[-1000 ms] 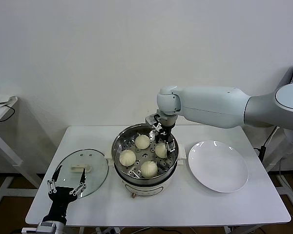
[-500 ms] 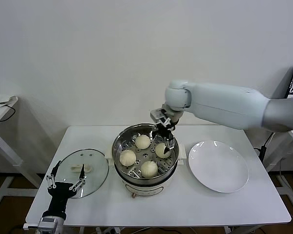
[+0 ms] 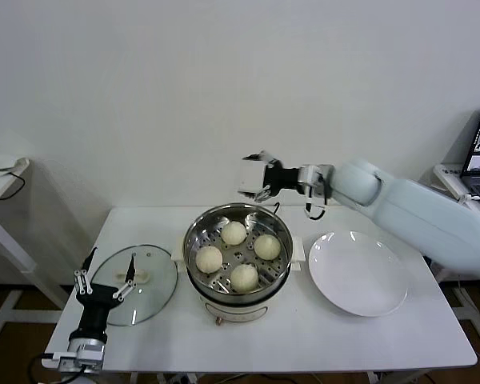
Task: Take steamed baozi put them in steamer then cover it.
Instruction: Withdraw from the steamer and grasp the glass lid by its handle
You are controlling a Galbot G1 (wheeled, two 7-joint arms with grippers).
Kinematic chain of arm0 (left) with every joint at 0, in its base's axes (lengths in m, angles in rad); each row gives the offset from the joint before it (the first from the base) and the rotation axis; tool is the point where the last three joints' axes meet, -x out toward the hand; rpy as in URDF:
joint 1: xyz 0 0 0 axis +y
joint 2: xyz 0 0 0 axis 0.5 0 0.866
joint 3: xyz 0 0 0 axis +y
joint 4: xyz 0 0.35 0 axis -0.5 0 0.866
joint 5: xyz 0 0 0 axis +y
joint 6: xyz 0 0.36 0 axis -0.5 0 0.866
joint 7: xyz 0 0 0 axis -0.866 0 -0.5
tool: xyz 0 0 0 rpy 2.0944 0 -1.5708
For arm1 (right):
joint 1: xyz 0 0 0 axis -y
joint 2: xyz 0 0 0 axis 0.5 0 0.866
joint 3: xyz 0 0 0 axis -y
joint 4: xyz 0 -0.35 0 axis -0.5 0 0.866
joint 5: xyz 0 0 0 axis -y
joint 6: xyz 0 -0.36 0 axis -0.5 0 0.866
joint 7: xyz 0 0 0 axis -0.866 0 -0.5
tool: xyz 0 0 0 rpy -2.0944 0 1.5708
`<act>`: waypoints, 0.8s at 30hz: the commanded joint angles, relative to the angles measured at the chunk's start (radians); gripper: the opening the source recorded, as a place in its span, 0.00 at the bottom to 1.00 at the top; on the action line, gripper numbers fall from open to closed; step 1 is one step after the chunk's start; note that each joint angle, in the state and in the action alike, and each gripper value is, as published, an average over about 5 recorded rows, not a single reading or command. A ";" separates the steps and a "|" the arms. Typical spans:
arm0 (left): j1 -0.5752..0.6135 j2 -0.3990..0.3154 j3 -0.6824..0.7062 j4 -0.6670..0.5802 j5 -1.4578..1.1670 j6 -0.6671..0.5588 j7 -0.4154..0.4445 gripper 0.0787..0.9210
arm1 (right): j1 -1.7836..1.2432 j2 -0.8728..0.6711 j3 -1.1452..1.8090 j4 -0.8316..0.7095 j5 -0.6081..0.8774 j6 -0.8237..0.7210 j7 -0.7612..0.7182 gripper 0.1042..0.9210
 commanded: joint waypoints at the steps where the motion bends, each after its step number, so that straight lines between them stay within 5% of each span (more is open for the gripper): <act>1: -0.053 0.020 -0.010 0.152 0.448 -0.051 -0.017 0.88 | -0.853 -0.039 0.876 0.075 0.035 0.138 0.543 0.88; 9: -0.041 0.039 -0.042 0.274 0.840 -0.119 -0.044 0.88 | -1.204 0.185 1.229 0.106 0.001 0.141 0.469 0.88; 24: -0.118 0.008 -0.036 0.435 1.117 -0.120 -0.167 0.88 | -1.352 0.377 1.297 0.153 -0.065 0.194 0.407 0.88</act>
